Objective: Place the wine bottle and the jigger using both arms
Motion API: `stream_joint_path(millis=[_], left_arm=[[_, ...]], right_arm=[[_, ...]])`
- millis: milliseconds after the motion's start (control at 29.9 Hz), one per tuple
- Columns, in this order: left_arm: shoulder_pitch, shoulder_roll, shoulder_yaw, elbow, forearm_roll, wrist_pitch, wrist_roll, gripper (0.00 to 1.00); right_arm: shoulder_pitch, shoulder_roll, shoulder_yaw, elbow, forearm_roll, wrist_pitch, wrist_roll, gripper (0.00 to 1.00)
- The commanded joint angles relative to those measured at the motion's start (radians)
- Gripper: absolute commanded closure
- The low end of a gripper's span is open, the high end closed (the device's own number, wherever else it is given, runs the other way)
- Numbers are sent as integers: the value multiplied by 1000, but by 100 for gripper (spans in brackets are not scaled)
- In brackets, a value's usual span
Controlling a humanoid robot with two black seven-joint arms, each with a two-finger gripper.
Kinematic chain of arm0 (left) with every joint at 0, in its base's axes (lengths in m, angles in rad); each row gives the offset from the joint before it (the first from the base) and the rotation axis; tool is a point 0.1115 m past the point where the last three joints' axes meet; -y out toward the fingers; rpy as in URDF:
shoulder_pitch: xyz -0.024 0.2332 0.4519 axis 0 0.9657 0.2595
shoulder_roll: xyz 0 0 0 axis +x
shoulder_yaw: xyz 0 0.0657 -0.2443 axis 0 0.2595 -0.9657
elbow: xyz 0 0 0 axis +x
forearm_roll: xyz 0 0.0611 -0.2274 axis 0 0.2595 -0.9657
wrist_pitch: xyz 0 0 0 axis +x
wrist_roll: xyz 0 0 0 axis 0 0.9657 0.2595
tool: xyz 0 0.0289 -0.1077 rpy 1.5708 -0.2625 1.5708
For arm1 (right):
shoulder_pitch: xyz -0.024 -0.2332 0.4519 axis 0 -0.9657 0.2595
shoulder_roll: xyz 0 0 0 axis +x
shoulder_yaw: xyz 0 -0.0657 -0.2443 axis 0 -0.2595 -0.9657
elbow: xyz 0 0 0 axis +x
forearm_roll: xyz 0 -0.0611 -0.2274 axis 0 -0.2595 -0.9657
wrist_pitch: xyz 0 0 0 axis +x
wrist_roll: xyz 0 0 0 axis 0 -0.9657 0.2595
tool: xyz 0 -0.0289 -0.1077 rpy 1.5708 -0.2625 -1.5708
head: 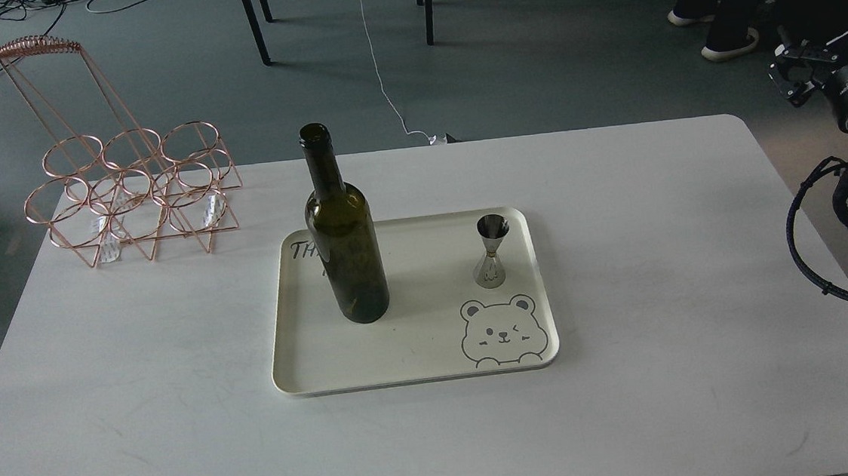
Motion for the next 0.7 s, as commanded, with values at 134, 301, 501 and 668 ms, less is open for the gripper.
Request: stream_joint_path(millis=[134, 301, 501, 668], left_arm=[[0, 3, 1, 1, 2, 0, 3, 1], [-1, 0, 3, 7, 8, 0, 0, 1], [-6, 3, 1, 7, 9, 0, 6, 1], [-26, 6, 9, 6, 12, 0, 12, 1]], right_arm=[[-1, 0, 7, 5, 0, 0, 0, 0], [8, -8, 4, 17, 0, 0, 0, 0], [11, -86, -8, 157, -14, 0, -1, 0], [13, -213, -59, 364, -133, 0, 0, 1]])
